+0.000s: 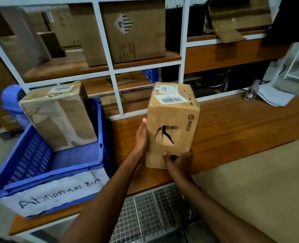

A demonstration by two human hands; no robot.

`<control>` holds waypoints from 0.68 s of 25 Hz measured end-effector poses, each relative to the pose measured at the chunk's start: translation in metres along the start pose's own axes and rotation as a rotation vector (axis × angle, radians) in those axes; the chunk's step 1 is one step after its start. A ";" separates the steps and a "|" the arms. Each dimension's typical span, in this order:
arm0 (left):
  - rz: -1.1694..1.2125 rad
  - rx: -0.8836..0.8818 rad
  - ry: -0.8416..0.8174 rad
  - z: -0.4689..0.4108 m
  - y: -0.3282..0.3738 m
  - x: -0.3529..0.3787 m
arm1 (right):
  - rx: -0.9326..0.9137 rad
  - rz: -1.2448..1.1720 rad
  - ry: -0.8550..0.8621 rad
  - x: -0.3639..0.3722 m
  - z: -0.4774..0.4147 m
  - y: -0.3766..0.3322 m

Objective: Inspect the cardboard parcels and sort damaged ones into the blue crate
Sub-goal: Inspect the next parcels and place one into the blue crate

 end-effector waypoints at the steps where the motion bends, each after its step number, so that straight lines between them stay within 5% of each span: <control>1: -0.068 -0.008 0.129 0.004 -0.002 -0.010 | 0.012 -0.003 -0.055 0.009 0.011 0.006; 3: -0.171 -0.022 0.402 0.017 -0.004 -0.034 | -0.100 0.131 -0.091 0.012 0.030 0.006; 6: -0.172 0.062 0.615 0.051 0.000 -0.044 | -0.324 0.179 0.108 -0.027 0.031 -0.032; 9: -0.159 0.155 0.469 0.079 -0.003 -0.020 | -0.209 -0.152 0.296 -0.074 -0.018 -0.071; 12: -0.259 0.144 0.243 0.076 -0.018 0.005 | -0.170 -0.114 0.053 -0.063 -0.079 -0.104; 15: -0.315 0.080 0.256 0.060 -0.020 -0.001 | -0.183 -0.090 -0.344 -0.033 -0.106 -0.119; 17: -0.357 0.123 0.288 0.054 -0.008 -0.011 | -0.231 -0.081 -0.403 -0.031 -0.107 -0.120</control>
Point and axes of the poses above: each hand's wrist, its own z-axis away from the middle knuckle, its own x-axis out of the palm, y = z × x, the point moved 8 cm from there along -z, towards the middle knuckle, and after that the axes turned 15 degrees about x, right-handed, at the moved point
